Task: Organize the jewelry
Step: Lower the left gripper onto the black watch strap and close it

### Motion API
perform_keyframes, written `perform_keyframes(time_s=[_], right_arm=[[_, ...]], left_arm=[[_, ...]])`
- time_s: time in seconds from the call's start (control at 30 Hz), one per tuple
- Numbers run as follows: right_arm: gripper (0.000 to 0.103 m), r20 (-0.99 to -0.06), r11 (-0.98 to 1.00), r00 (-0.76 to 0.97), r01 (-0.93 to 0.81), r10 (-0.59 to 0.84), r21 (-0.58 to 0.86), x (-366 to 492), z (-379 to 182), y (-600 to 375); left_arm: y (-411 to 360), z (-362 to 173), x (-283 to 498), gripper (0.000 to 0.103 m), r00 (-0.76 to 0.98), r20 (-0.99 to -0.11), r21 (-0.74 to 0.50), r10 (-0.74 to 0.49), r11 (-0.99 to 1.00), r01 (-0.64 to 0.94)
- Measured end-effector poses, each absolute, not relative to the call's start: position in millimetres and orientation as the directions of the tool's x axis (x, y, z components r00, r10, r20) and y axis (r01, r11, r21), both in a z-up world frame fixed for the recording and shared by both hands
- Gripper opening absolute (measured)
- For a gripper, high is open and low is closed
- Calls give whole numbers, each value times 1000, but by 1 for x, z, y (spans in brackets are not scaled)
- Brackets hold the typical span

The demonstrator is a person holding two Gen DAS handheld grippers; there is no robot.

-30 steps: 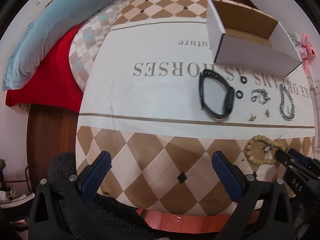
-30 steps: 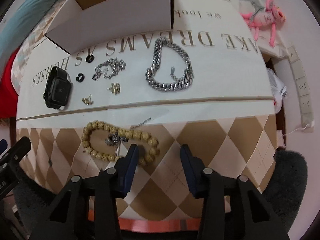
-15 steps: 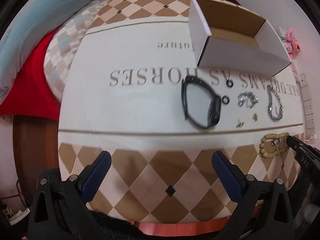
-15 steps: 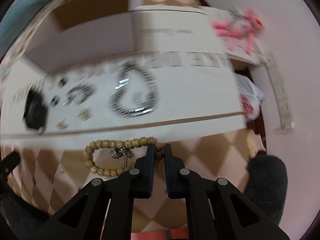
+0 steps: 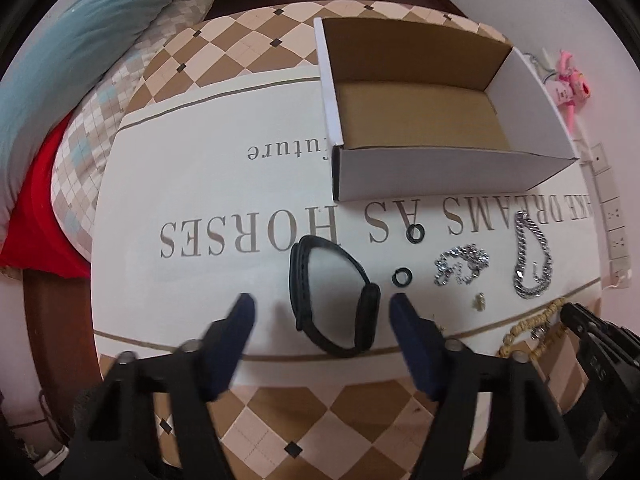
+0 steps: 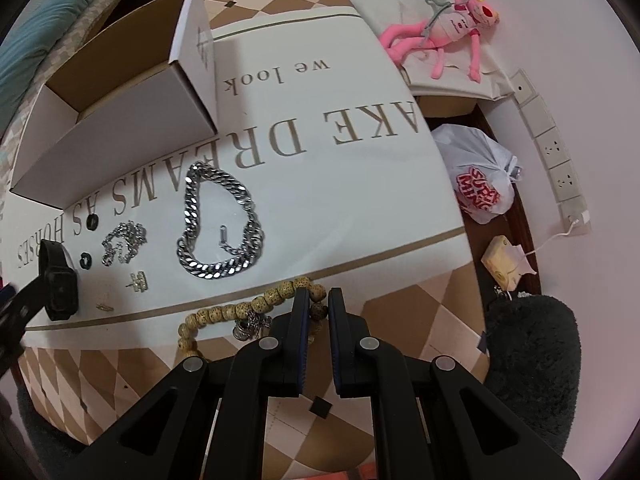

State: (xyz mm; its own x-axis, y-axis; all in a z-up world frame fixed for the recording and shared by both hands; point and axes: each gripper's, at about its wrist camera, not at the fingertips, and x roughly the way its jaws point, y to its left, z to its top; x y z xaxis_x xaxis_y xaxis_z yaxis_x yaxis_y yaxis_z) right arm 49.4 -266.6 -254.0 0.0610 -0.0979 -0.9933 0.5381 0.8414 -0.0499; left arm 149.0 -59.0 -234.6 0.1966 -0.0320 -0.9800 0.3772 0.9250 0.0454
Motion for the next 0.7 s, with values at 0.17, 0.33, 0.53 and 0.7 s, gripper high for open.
perform_keyframes(time_s=[0.17,0.33,0.53,0.7], right_arm=[[10,-994,855,85,519,-67,-13,52,-257,-263],[10,-995,864,94,503,-27,24,49,-259,-256],[10,-986,870,164,480,40,115,42,-236,-246],[10,-965,882,239,423,111,206,43,-201,-234]], left_arm=[[-68,-239,150,20,247,-969,112,10,909,402],[-74,-237,145,9,280,-960,147,29,899,412],[-65,-216,134,9,296,-955,111,-12,912,395],[-44,-183,129,9,308,-949,49,-70,930,365]])
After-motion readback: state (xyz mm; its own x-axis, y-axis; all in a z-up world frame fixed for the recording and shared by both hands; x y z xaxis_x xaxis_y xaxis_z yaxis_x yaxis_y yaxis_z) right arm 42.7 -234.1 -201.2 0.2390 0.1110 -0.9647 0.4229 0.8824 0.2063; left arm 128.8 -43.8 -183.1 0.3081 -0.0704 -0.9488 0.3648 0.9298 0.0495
